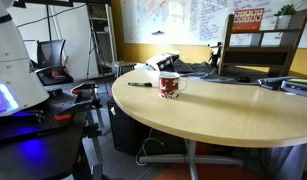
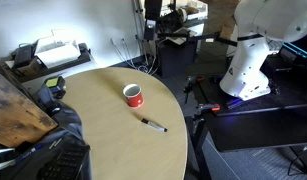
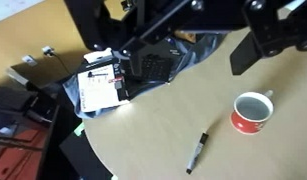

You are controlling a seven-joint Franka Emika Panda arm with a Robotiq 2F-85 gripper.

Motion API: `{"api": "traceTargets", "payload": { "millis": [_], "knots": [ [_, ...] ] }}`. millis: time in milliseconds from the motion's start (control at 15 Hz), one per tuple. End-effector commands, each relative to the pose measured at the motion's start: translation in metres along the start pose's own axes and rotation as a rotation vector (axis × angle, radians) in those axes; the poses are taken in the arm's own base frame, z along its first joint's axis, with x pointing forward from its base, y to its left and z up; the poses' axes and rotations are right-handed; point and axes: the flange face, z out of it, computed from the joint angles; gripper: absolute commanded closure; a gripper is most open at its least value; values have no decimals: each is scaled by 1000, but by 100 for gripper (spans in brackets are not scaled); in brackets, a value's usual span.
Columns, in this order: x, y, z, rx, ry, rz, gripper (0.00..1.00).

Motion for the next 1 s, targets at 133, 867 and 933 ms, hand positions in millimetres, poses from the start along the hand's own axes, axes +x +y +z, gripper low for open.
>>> {"api": "traceTargets", "payload": {
  "millis": [133,867,933],
  "knots": [
    [0,0,-1,0,-1,0,0],
    [3,6,31,-117,-21,147,0],
    [3,6,45,-146,-40,194,0]
  ]
}}
